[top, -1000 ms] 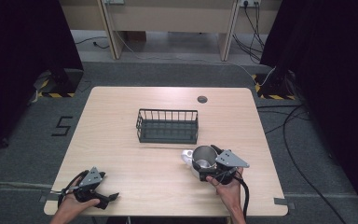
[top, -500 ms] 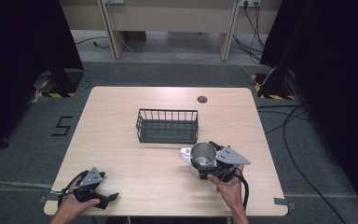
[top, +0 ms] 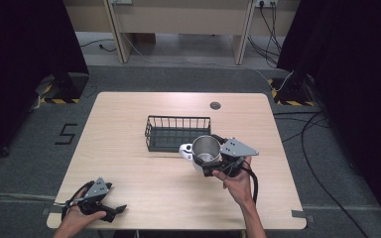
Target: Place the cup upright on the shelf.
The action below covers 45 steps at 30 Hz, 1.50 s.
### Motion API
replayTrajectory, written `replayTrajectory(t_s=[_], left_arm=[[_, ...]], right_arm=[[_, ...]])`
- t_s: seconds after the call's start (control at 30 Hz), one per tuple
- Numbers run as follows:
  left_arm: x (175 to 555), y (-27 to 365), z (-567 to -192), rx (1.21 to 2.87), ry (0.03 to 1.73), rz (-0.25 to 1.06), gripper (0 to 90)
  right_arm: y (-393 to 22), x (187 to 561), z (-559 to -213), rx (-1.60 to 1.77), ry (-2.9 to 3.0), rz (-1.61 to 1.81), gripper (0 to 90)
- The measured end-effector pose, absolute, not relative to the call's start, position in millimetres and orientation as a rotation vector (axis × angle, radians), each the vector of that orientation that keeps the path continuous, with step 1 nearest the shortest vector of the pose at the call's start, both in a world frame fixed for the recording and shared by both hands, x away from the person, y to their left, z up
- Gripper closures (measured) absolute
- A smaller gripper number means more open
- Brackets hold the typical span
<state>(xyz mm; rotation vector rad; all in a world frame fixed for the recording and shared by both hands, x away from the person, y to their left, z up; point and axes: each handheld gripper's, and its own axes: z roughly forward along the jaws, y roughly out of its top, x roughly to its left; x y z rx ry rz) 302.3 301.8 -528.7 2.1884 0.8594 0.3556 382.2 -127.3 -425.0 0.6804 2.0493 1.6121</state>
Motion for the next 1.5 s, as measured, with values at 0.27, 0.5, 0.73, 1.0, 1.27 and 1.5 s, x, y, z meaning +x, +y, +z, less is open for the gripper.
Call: replayTrajectory(t_s=[0.27, 0.5, 0.73, 1.0, 1.27, 1.5], left_arm=[[302.3, 301.7, -528.8, 2.187, 0.860, 0.355, 0.0], [302.3, 301.6, -528.9, 2.184, 0.860, 0.355, 0.0], [302.3, 301.7, -528.8, 2.185, 0.860, 0.354, 0.0], [302.2, 301.7, -528.7, 2.187, 0.860, 0.354, 0.0], [302.3, 301.7, -528.5, 2.188, 0.860, 0.353, 0.0], [302.3, 301.8, -528.6, 2.188, 0.859, 0.353, 0.0]], right_arm=[[-117.0, 397.5, -406.3, 0.651, 2.064, 1.632, 6.2], [-105.2, 411.5, -387.3, 0.618, 2.075, 1.646, 6.3], [-94.5, 426.6, -372.0, 0.598, 2.087, 1.656, 6.3], [-81.6, 447.8, -363.5, 0.602, 2.098, 1.664, 6.2], [-69.1, 470.7, -361.9, 0.583, 2.133, 1.629, 6.3], [-64.3, 491.6, -368.4, 0.616, 2.147, 1.623, 6.3]])
